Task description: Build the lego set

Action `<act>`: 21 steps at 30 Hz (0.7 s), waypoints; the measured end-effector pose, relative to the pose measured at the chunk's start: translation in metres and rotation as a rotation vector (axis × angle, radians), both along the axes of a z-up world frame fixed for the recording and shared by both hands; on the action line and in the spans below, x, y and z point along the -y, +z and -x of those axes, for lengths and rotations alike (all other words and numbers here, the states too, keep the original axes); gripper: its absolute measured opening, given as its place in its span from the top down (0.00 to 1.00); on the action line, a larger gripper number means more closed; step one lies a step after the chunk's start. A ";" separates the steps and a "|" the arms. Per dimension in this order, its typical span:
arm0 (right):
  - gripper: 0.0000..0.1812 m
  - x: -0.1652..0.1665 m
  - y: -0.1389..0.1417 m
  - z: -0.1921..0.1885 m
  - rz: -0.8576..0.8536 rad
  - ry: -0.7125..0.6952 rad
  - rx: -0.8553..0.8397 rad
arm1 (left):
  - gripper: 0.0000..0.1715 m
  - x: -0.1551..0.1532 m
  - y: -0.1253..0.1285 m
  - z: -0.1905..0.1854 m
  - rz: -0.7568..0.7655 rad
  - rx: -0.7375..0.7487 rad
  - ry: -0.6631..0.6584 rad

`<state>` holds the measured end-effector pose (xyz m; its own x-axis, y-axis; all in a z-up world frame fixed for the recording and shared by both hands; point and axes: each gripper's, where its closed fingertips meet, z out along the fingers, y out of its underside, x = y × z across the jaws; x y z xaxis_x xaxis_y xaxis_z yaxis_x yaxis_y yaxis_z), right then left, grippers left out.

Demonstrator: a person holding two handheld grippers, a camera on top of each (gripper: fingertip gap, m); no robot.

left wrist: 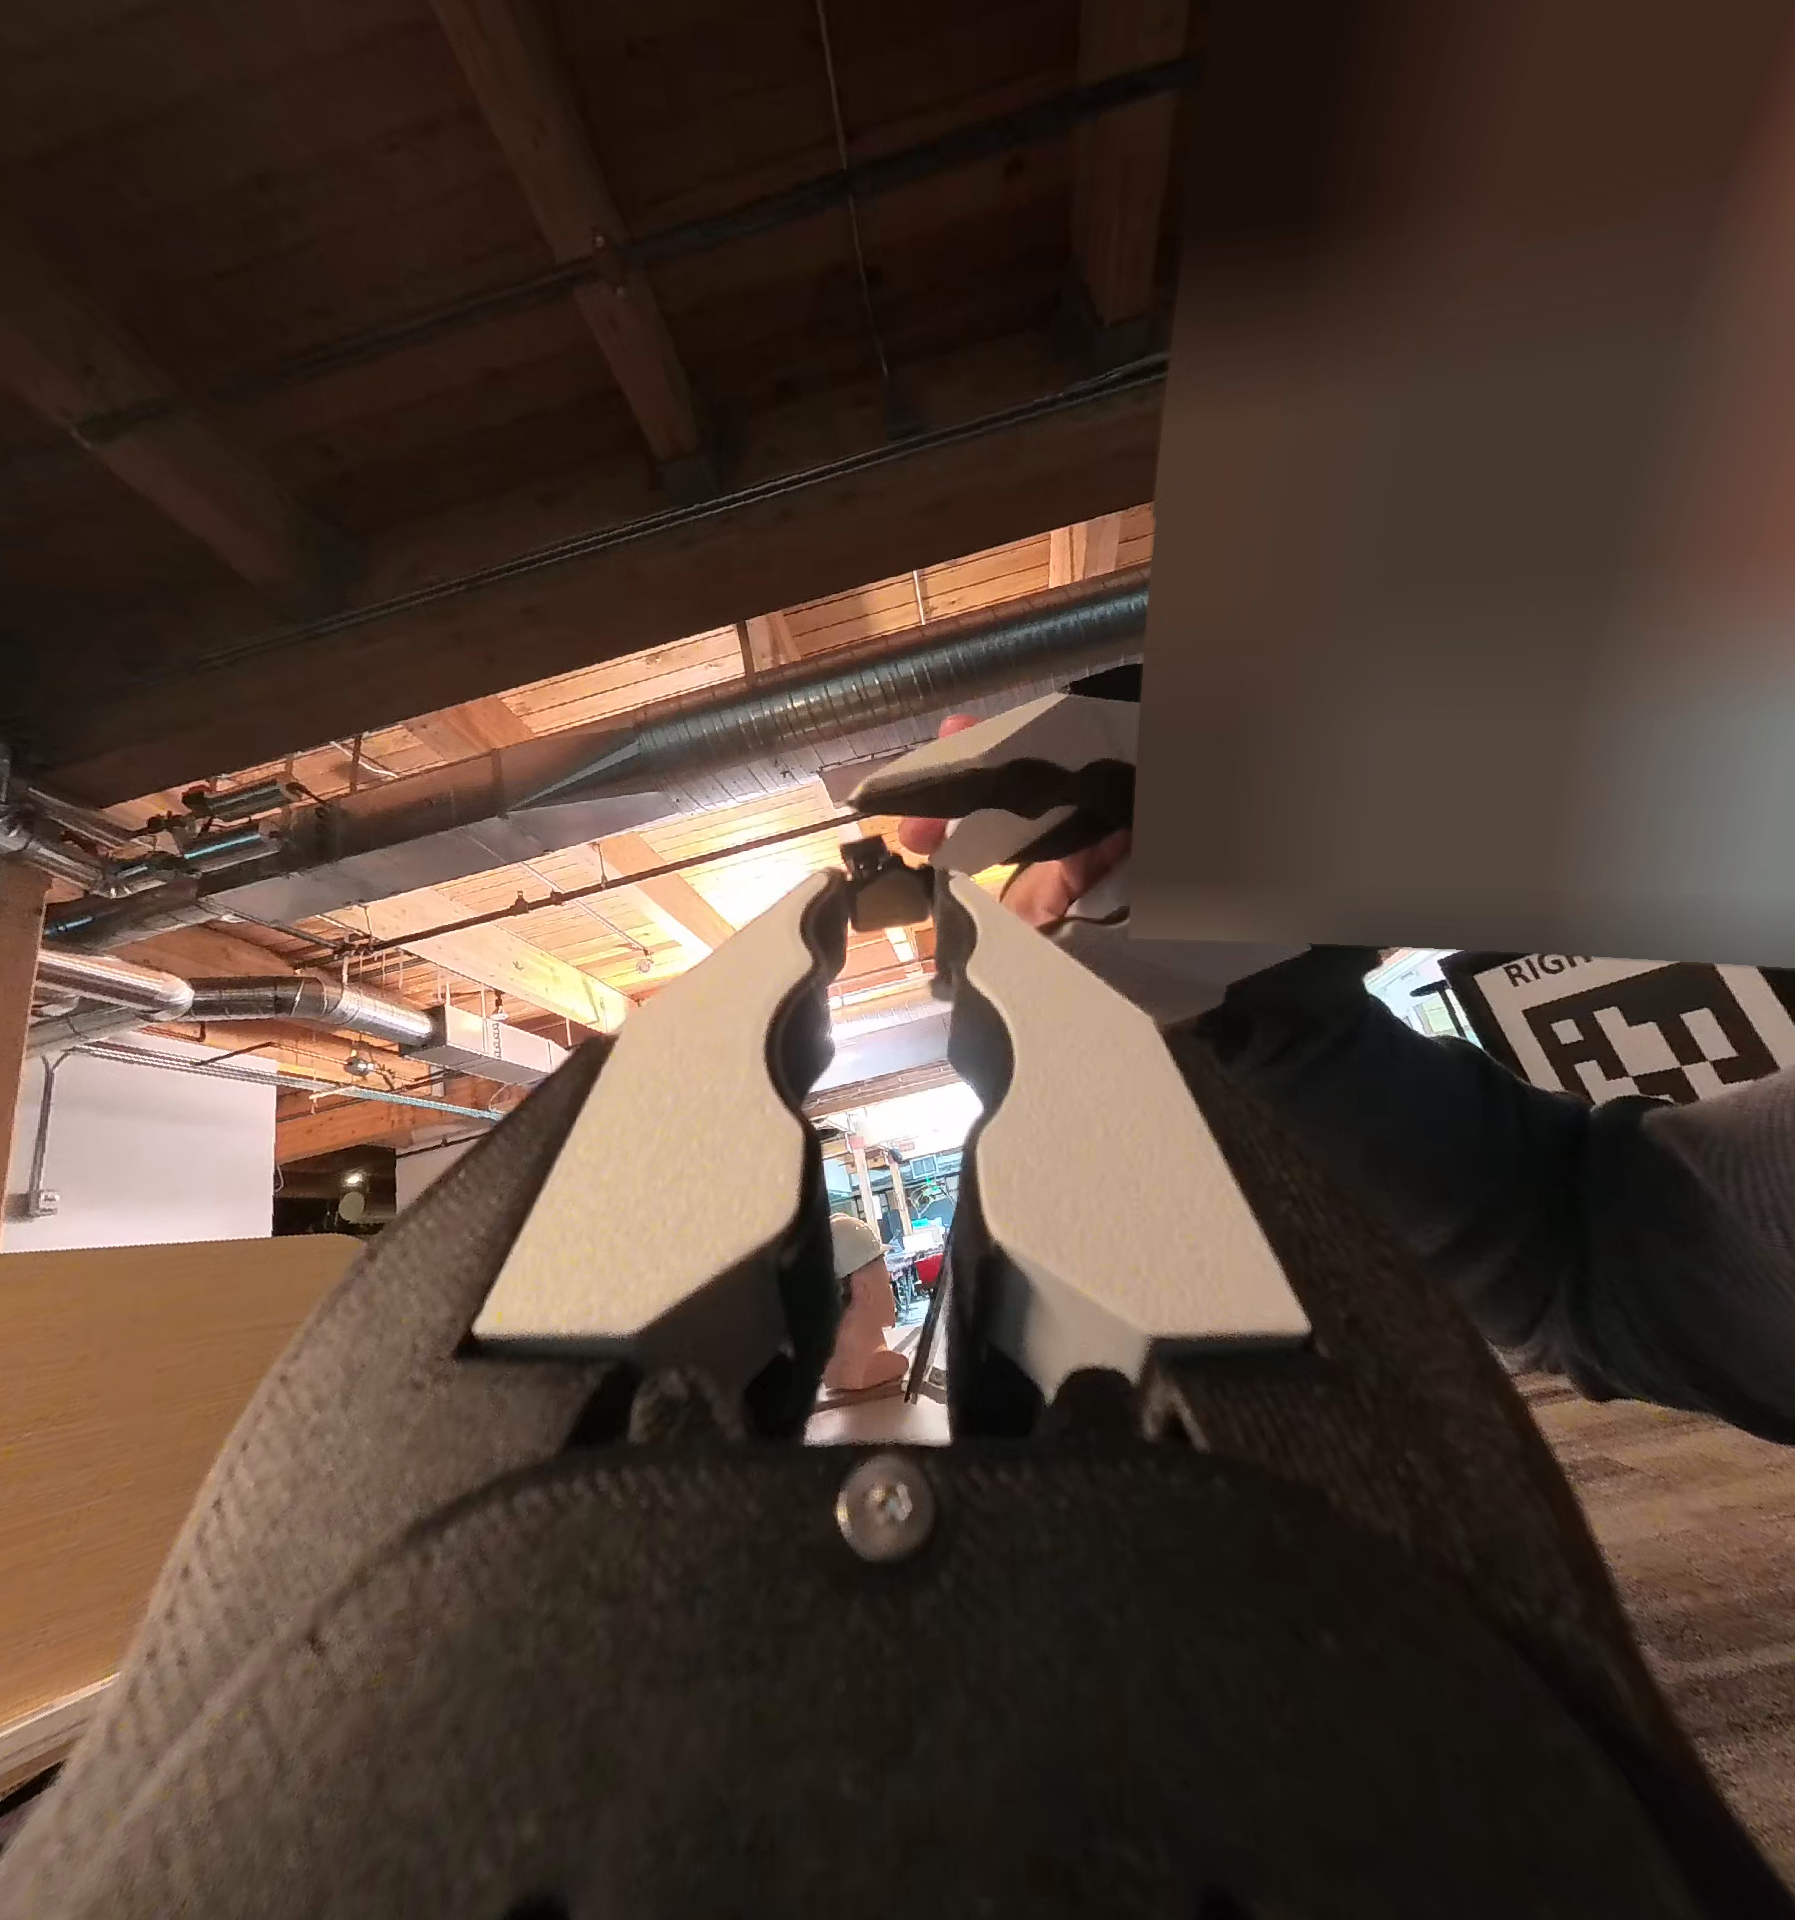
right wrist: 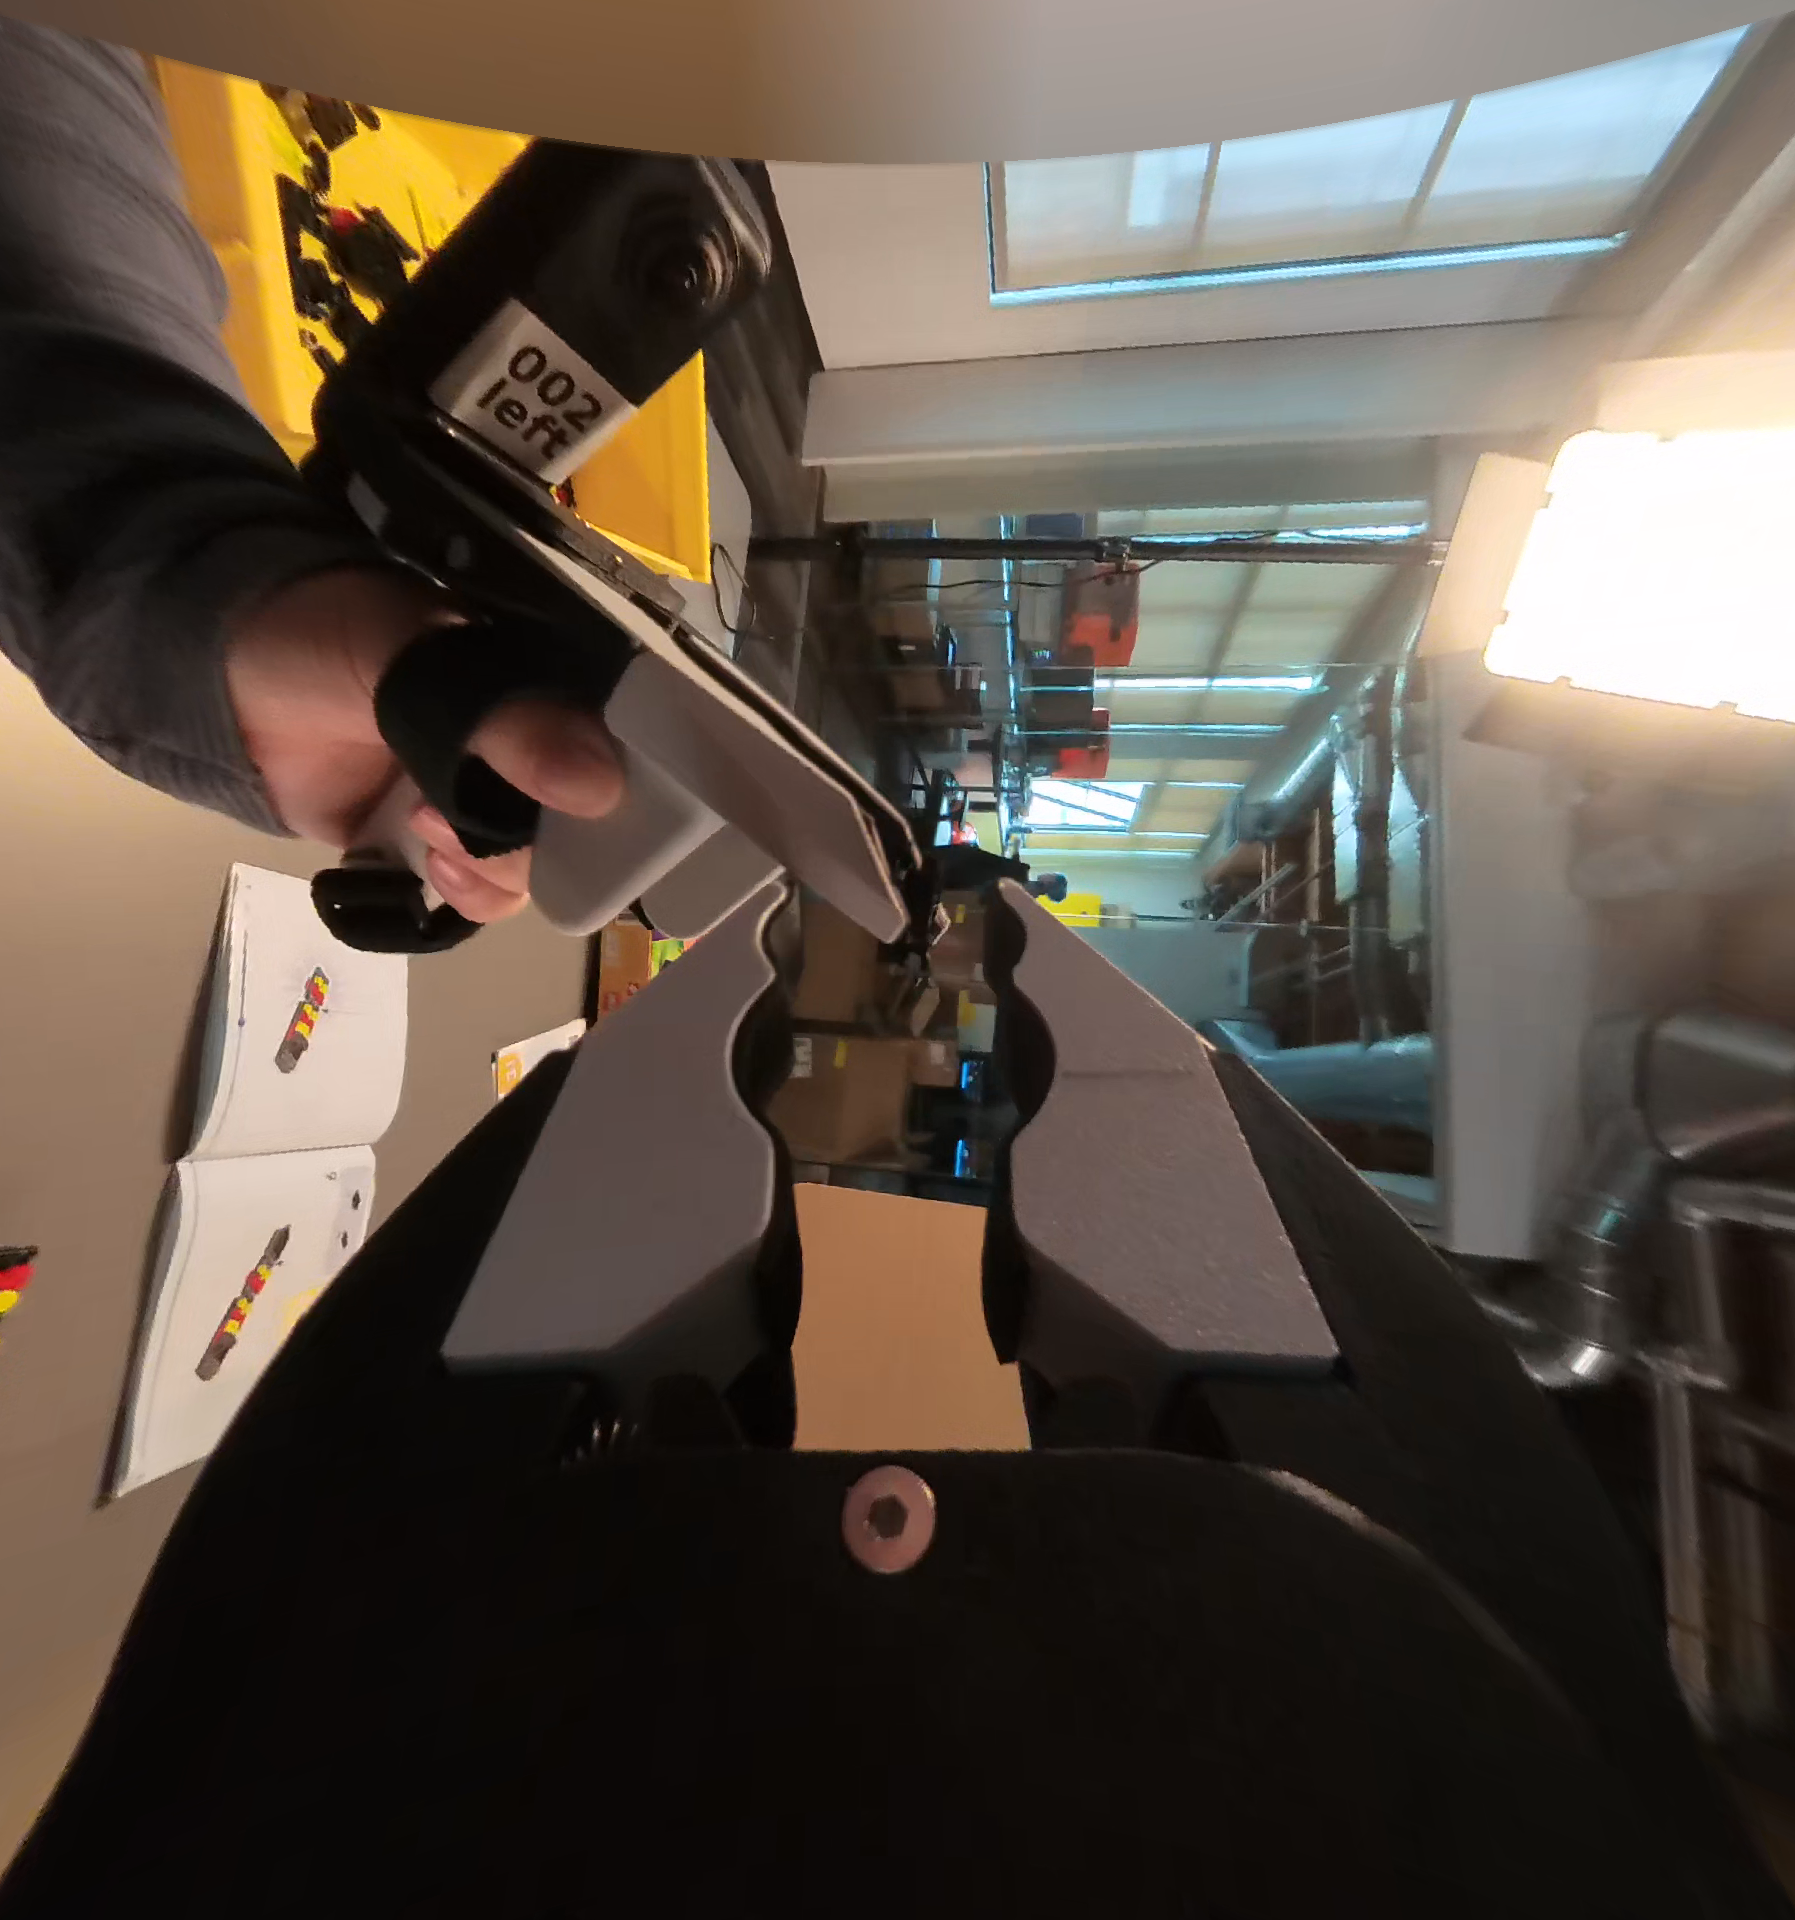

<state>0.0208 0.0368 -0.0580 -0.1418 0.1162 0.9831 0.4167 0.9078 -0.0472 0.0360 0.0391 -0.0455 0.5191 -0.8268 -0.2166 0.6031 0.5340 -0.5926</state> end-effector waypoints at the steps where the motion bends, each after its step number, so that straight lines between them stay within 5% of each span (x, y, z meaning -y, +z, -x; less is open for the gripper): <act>1: 0.83 -0.001 -0.001 0.000 -0.003 -0.003 0.006 | 0.91 0.000 0.000 0.000 0.001 -0.001 -0.001; 21: 0.89 -0.004 -0.004 0.002 0.041 -0.006 0.022 | 0.91 0.002 0.001 0.001 0.012 0.012 -0.025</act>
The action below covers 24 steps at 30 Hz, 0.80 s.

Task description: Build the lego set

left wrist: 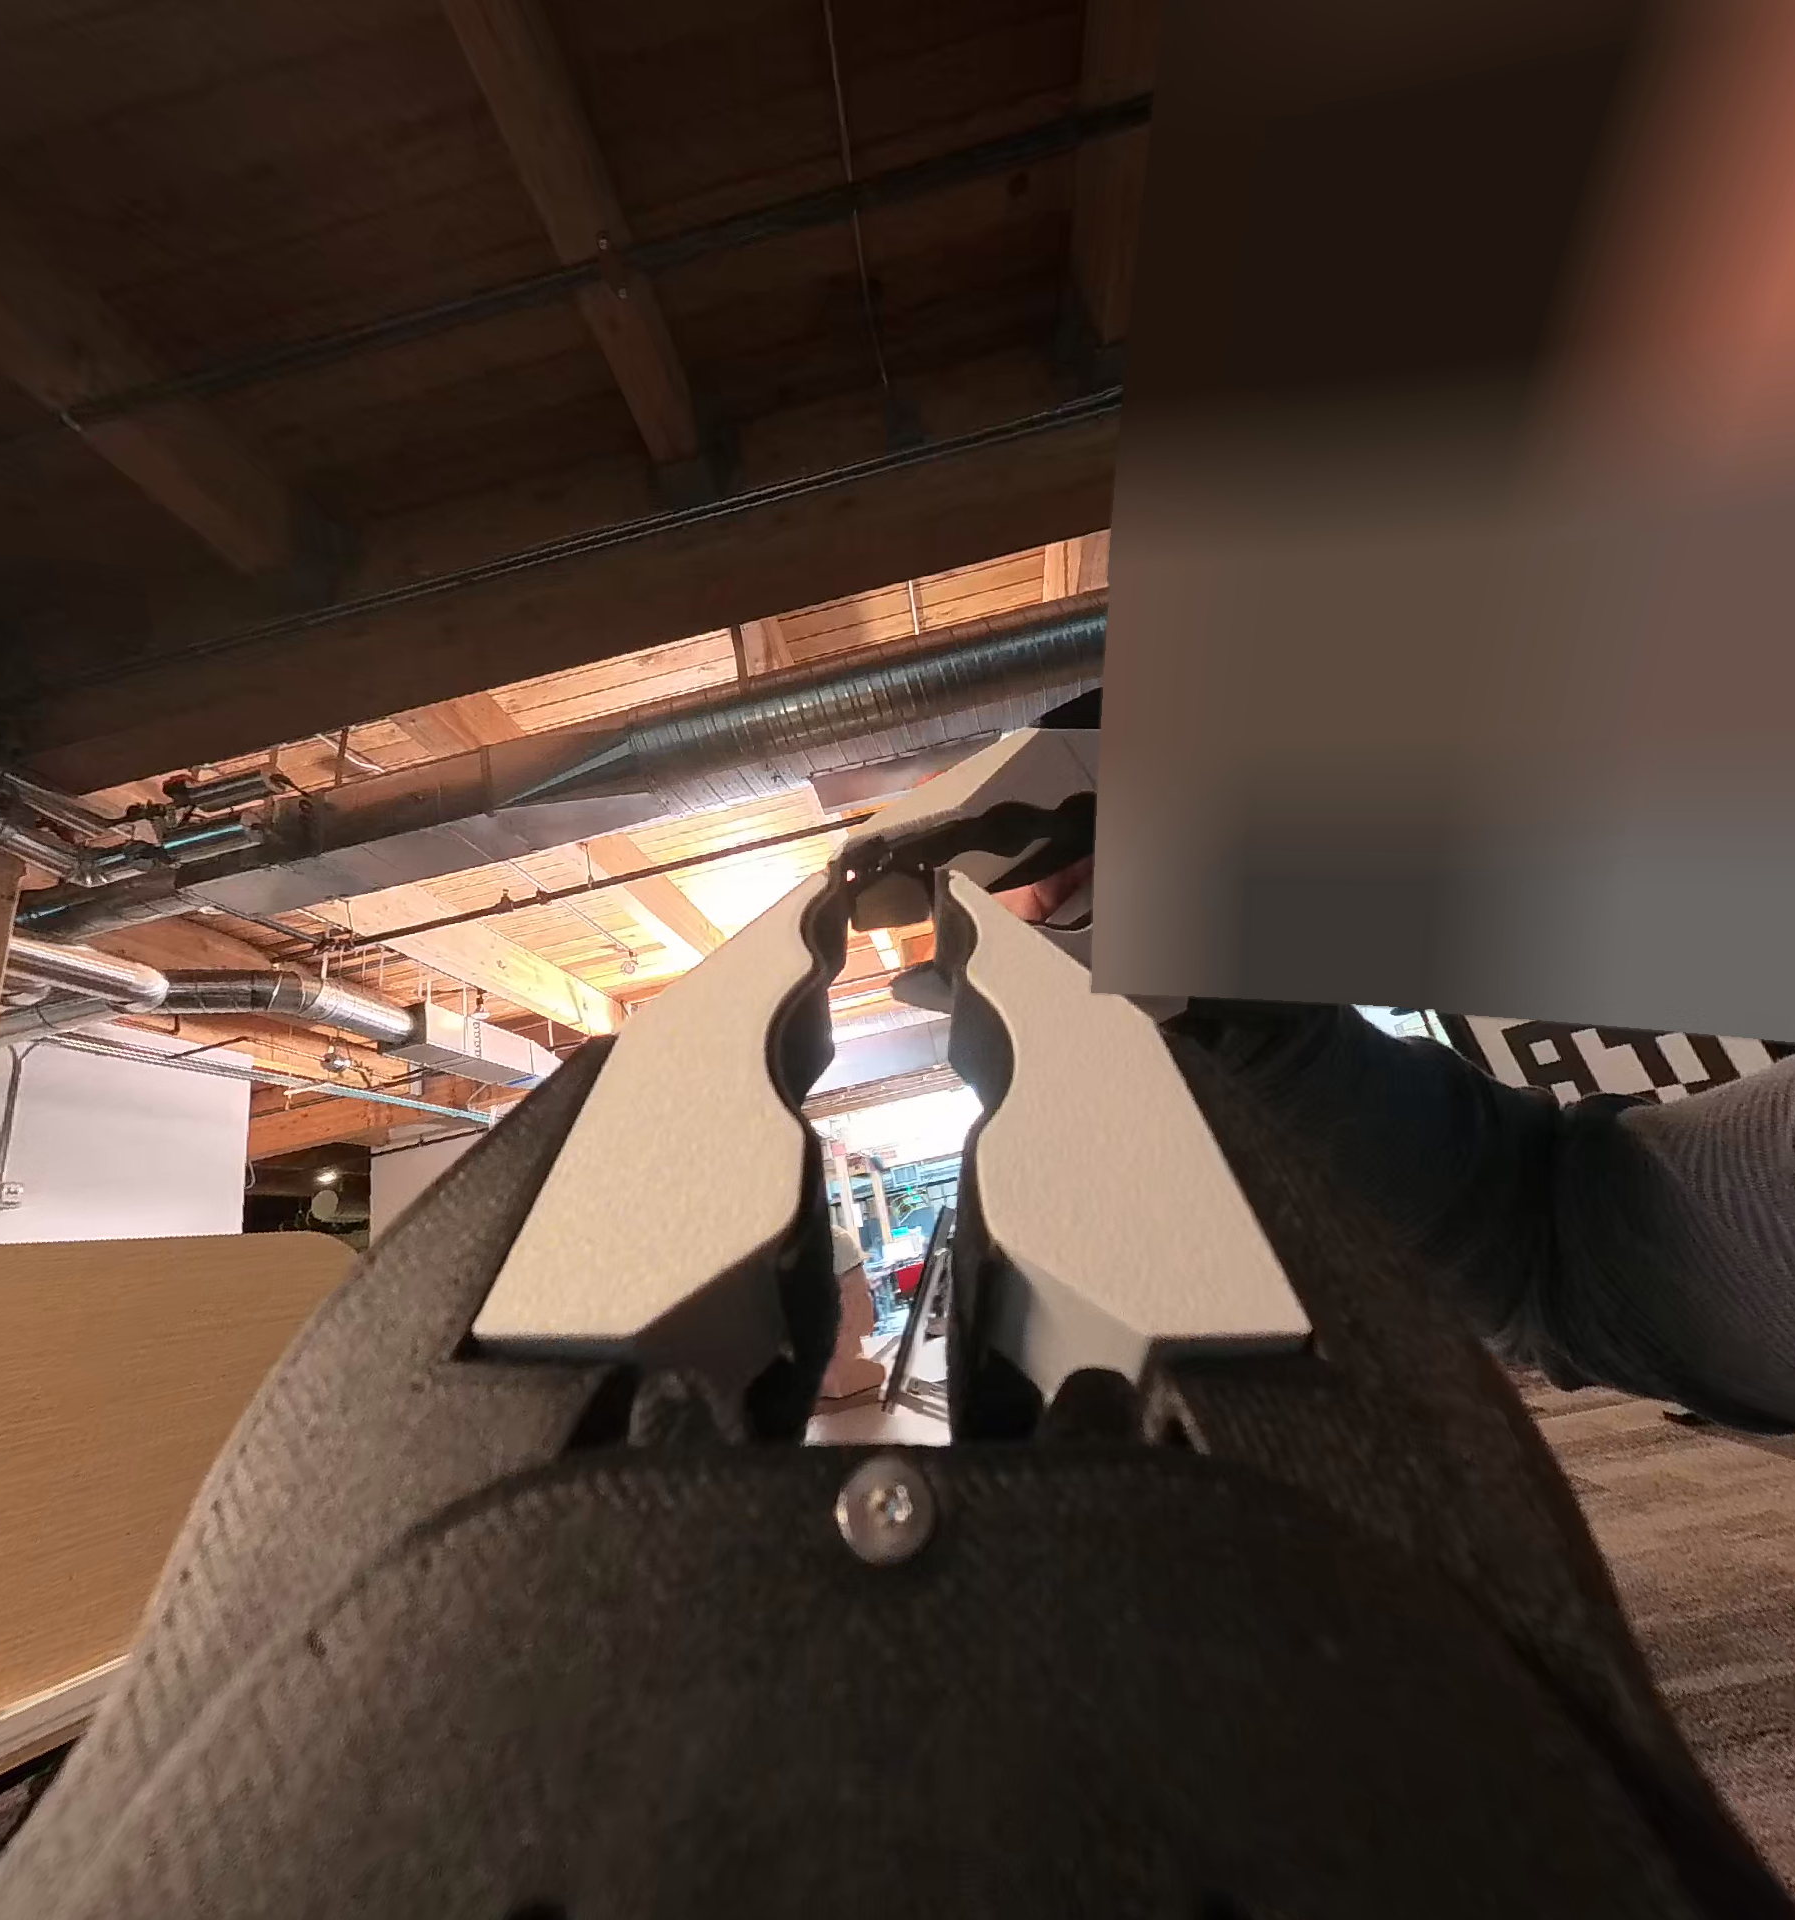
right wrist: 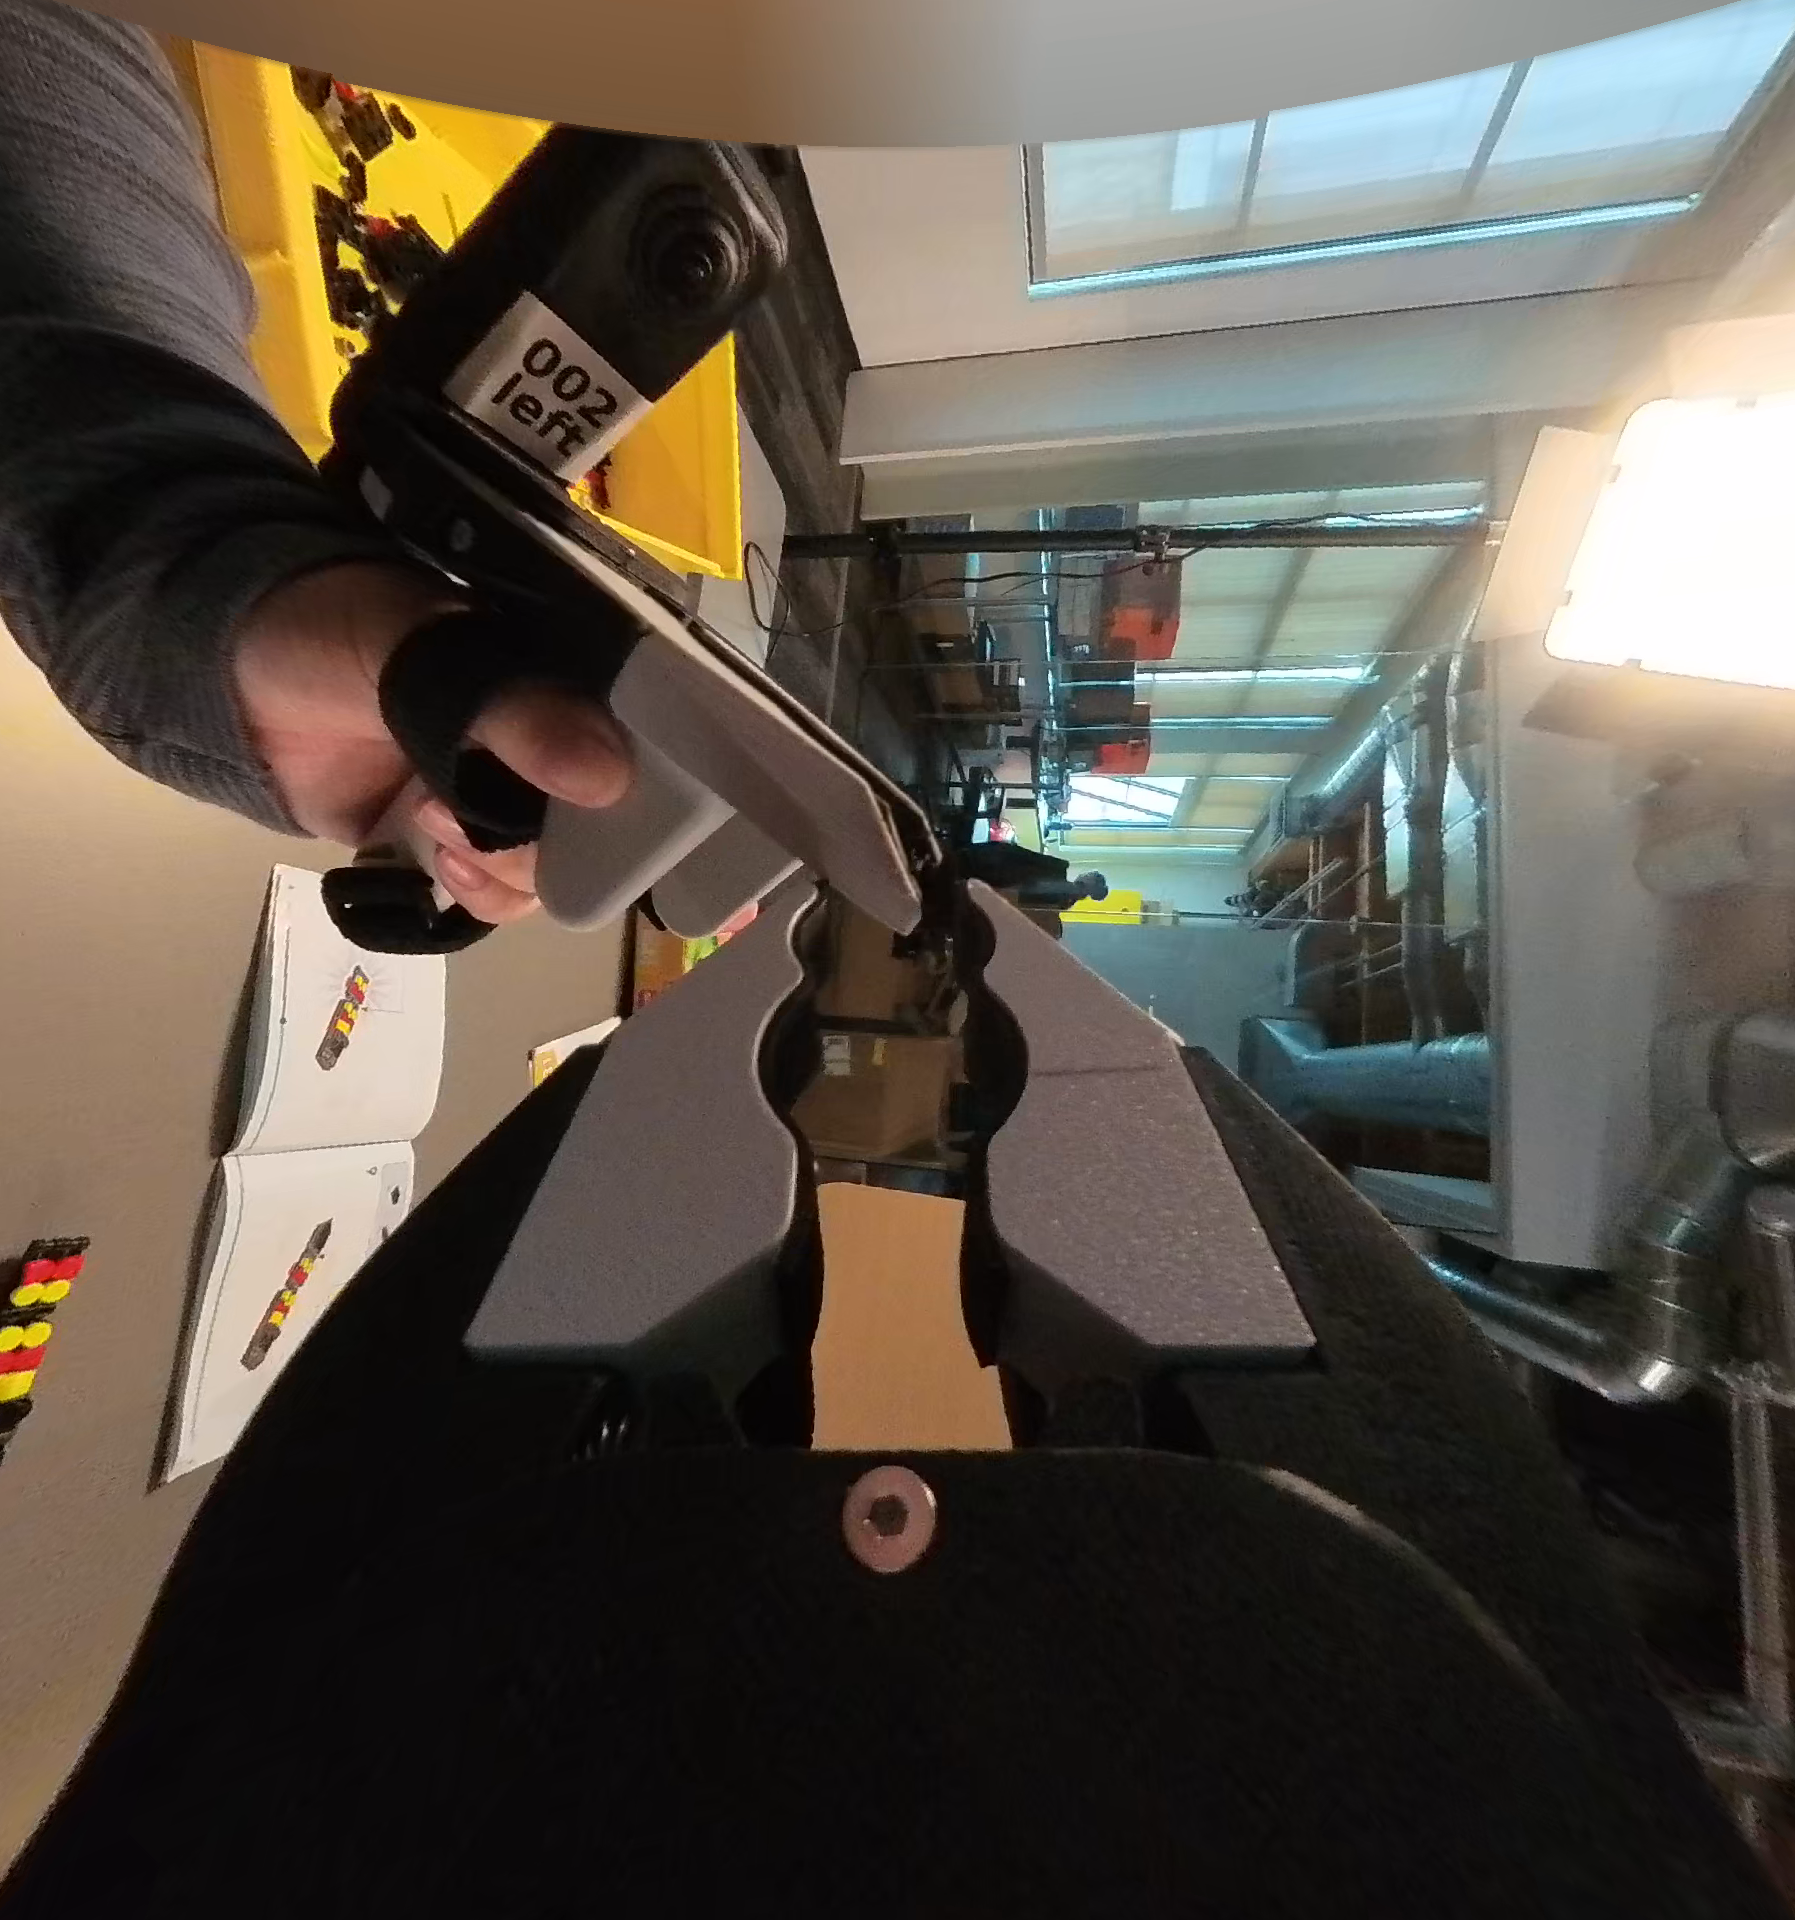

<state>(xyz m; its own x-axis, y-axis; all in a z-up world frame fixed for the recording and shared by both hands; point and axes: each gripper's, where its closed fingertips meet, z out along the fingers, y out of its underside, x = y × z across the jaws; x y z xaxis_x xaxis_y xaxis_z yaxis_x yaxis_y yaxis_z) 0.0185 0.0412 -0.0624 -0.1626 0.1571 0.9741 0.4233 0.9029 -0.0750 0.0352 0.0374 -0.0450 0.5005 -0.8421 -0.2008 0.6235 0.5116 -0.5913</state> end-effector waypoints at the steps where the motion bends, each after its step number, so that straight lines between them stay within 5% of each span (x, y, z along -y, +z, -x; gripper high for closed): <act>1: 0.89 0.000 0.000 0.000 -0.003 0.001 -0.003 | 0.91 0.000 0.000 0.000 0.002 -0.001 -0.003; 9: 0.91 0.000 0.002 0.000 -0.058 0.015 -0.032 | 0.91 0.003 0.000 0.000 0.039 0.027 -0.135; 24: 0.94 0.002 0.008 0.003 -0.156 0.004 -0.105 | 0.91 0.006 0.003 0.002 0.060 0.051 -0.190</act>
